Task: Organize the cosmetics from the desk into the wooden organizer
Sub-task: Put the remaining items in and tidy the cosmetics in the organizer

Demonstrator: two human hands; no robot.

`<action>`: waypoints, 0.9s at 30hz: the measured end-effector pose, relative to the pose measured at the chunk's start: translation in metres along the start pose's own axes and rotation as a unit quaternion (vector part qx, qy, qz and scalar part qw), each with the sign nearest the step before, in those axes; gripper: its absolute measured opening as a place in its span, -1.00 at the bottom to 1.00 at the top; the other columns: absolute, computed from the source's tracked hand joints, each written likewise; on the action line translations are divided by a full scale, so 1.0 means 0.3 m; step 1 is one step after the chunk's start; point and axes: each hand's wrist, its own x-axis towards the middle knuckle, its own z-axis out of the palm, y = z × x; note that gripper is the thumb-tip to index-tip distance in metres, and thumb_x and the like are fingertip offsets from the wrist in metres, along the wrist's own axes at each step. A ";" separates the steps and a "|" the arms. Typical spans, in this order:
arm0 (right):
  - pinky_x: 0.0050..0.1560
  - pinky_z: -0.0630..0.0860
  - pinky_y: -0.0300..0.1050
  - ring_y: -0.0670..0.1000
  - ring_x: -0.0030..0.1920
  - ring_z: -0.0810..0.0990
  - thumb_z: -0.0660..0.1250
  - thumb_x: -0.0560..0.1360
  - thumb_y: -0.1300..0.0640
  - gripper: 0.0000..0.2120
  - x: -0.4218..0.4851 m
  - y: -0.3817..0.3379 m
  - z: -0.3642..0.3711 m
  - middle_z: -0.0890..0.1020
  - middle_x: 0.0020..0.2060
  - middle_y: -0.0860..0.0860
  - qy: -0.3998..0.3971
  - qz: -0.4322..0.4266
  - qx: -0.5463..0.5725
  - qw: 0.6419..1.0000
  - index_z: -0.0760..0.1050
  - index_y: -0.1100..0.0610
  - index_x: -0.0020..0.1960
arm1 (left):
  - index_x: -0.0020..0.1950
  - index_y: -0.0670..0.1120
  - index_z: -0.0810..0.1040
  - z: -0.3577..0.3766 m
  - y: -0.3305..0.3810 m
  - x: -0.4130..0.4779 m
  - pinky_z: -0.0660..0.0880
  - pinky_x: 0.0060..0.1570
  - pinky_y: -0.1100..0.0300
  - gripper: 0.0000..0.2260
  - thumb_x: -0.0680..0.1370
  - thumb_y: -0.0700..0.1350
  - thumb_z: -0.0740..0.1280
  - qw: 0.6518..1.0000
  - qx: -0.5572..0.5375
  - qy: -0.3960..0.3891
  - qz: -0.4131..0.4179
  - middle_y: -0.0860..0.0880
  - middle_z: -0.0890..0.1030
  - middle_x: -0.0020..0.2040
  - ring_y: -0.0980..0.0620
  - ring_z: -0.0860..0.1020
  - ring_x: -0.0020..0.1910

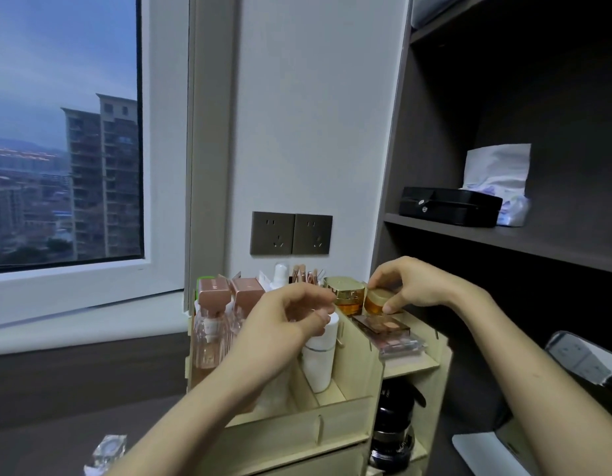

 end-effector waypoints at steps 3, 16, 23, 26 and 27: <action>0.08 0.49 -0.25 -0.08 0.08 0.58 0.48 0.35 0.30 -0.64 0.013 -0.008 -0.003 0.64 0.05 -0.07 -0.043 0.014 -0.002 0.999 0.58 0.06 0.11 | -0.05 0.00 0.66 0.002 -0.010 0.004 0.58 0.11 0.06 -0.81 0.49 -0.27 0.35 1.000 0.001 0.005 -0.002 0.06 0.69 -0.06 0.10 0.64 -0.03; -0.05 0.51 -0.31 -0.09 0.05 0.56 0.24 0.45 0.46 -0.67 -0.007 -0.010 0.032 0.62 0.02 -0.06 -0.010 0.030 -0.019 0.999 0.61 0.08 -0.05 | -0.12 -0.03 0.67 -0.018 0.018 -0.023 0.57 0.10 0.09 -0.84 0.48 -0.26 0.34 0.999 0.044 0.026 0.006 0.12 0.69 -0.16 0.08 0.63 -0.07; 0.01 0.54 -0.09 0.01 0.00 0.59 0.21 0.46 0.42 -0.64 -0.122 -0.109 0.075 0.64 -0.07 0.02 0.232 -0.018 -0.051 0.971 0.60 -0.01 -0.10 | -0.14 -0.02 0.66 -0.092 0.073 -0.104 0.57 0.01 0.18 -0.81 0.49 -0.29 0.33 0.998 0.043 0.035 0.022 0.05 0.69 -0.14 0.07 0.63 -0.08; -0.04 0.54 -0.17 -0.04 -0.08 0.61 0.29 0.49 0.35 -0.74 -0.236 -0.266 0.119 0.65 -0.14 -0.11 0.262 -0.076 0.052 0.961 0.62 0.02 -0.10 | -0.14 -0.05 0.65 -0.162 0.087 -0.164 0.59 -0.01 0.21 -0.81 0.49 -0.31 0.31 0.997 0.044 0.050 0.035 -0.04 0.67 -0.09 0.02 0.62 -0.07; -0.06 0.56 -0.21 -0.07 -0.12 0.63 0.32 0.48 0.34 -0.74 -0.279 -0.325 0.141 0.65 -0.18 -0.17 0.245 -0.102 0.091 0.960 0.62 -0.01 -0.14 | -0.14 -0.05 0.65 -0.189 0.087 -0.186 0.59 -0.07 0.27 -0.80 0.50 -0.32 0.31 0.997 0.043 0.058 0.038 -0.05 0.67 -0.10 0.06 0.62 -0.11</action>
